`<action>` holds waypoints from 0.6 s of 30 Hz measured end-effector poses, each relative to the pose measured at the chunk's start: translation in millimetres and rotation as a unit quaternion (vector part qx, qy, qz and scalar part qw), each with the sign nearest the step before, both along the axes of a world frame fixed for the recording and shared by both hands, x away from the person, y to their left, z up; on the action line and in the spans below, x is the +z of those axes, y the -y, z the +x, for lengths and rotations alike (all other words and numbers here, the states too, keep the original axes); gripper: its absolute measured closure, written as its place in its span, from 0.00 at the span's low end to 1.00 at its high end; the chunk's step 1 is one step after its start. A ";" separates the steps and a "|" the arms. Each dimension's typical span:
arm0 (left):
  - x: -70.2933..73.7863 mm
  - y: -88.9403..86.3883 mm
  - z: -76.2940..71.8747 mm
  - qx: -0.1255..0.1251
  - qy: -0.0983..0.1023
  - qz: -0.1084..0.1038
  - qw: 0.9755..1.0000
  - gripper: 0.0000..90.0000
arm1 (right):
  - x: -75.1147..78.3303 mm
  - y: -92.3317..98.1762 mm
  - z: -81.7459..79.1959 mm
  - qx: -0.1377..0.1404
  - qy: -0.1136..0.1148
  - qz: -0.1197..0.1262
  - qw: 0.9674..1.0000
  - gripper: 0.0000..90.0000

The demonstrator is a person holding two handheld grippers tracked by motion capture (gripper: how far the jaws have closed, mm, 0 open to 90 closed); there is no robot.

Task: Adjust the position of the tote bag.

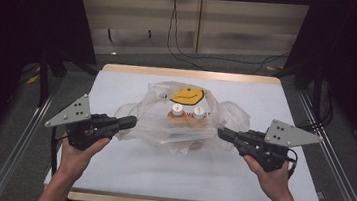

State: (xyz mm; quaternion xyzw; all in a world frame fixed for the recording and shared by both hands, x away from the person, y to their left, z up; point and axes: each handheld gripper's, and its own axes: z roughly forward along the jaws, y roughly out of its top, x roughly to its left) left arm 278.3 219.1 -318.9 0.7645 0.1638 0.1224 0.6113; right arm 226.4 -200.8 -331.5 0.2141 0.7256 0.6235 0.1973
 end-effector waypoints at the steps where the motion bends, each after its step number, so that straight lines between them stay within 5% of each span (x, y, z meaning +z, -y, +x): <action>1: 0.0 0.0 0.0 0.000 0.000 0.000 1.000 1.00 | 0.0 0.0 0.0 0.000 0.000 0.000 1.000 1.00; 7: 9.8 8.2 7.8 -0.011 0.014 -0.006 1.000 1.00 | 13.5 8.1 8.4 -0.008 0.014 0.026 1.000 1.00; 18: 37.3 5.3 31.6 0.029 0.055 -0.007 0.998 1.00 | 34.0 34.5 19.5 -0.059 0.048 0.064 0.995 1.00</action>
